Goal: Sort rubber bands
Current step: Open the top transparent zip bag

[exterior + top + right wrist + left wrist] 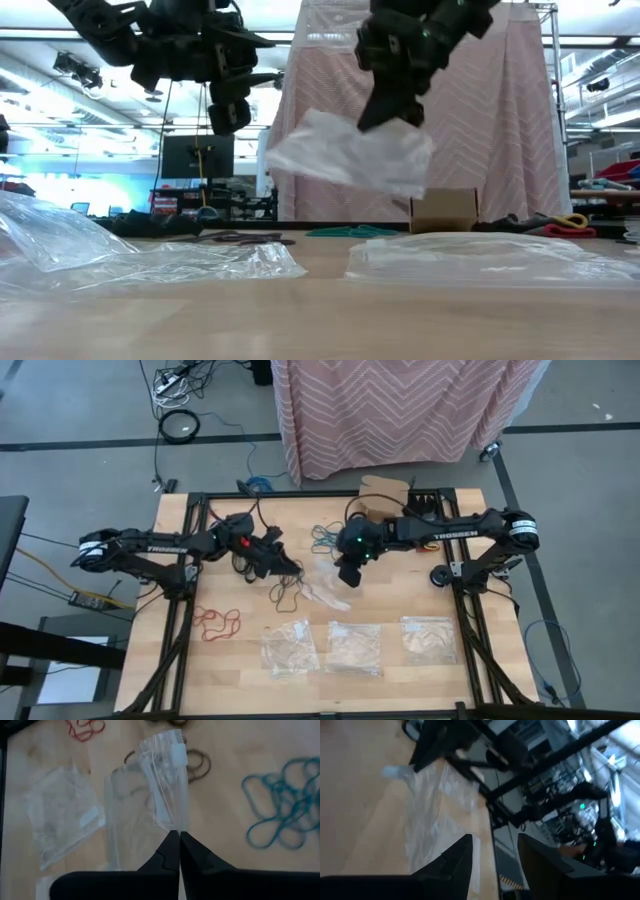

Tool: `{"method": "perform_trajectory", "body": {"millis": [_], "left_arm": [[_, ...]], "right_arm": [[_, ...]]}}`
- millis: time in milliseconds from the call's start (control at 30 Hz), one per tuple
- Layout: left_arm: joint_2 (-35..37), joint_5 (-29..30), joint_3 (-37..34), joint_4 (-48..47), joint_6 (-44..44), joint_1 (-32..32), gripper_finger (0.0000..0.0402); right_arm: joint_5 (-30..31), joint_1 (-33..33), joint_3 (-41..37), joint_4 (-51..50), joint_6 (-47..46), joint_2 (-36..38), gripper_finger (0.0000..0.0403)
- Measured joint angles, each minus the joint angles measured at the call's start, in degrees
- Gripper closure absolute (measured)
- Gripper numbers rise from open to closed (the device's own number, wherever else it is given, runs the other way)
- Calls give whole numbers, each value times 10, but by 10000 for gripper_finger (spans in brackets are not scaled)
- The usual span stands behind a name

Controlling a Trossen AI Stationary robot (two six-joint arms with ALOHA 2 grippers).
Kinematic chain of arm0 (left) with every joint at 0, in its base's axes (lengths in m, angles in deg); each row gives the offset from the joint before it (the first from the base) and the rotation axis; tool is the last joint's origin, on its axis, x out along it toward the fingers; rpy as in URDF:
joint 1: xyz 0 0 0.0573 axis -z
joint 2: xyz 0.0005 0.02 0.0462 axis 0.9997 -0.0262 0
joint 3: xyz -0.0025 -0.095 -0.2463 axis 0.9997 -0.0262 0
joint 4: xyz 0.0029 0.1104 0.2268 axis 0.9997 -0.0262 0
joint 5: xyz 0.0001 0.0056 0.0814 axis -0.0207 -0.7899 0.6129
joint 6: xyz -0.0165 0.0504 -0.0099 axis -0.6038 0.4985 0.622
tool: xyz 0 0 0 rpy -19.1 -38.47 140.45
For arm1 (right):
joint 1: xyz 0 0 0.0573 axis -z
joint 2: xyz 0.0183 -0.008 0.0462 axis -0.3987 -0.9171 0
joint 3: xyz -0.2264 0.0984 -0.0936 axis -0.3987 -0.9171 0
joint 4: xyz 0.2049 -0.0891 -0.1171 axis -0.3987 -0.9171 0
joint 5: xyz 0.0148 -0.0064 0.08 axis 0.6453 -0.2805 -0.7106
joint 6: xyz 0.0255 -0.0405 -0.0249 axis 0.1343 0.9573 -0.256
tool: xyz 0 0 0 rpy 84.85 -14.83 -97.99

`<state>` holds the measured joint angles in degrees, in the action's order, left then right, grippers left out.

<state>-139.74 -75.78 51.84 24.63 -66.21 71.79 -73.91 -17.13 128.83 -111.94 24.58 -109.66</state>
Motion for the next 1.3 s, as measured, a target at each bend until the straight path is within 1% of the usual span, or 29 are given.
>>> {"method": "perform_trajectory", "body": {"millis": [167, 333, 467, 533, 633, 700, 767, 867, 1033, 1167, 1300], "left_arm": [[0, -1, 0, 10, -20, -23, 219], [-6, -1, 4, 10, -29, -40, 219], [-39, -2, 45, 9, -17, -48, 220], [-69, -11, 75, -13, -3, -50, 220], [-117, -40, 124, -76, 32, -51, 220], [-138, -57, 149, -117, 57, -53, 220], [-147, -60, 162, -139, 75, -55, 223], [-148, -63, 165, -142, 78, -65, 237], [-115, -132, 165, -174, 79, -110, 263], [-81, -130, 166, -212, 101, -144, 282], [-84, -132, 166, -229, 106, -138, 292]], "right_arm": [[17, 0, 31, -8, 12, 0, 403], [18, 0, 36, -8, 17, 0, 403], [15, 0, 36, -2, 17, 0, 403], [13, 0, 36, -1, 17, 0, 403], [13, 0, 36, -1, 13, 0, 403], [13, 0, 36, -1, 11, 0, 403], [11, 0, 36, -1, 7, 0, 403], [11, 0, 36, -1, 7, 0, 403], [11, 0, 36, -3, 7, 0, 403], [9, 0, 36, 2, 7, 0, 403], [5, 0, 36, 13, 7, 0, 403]]}}
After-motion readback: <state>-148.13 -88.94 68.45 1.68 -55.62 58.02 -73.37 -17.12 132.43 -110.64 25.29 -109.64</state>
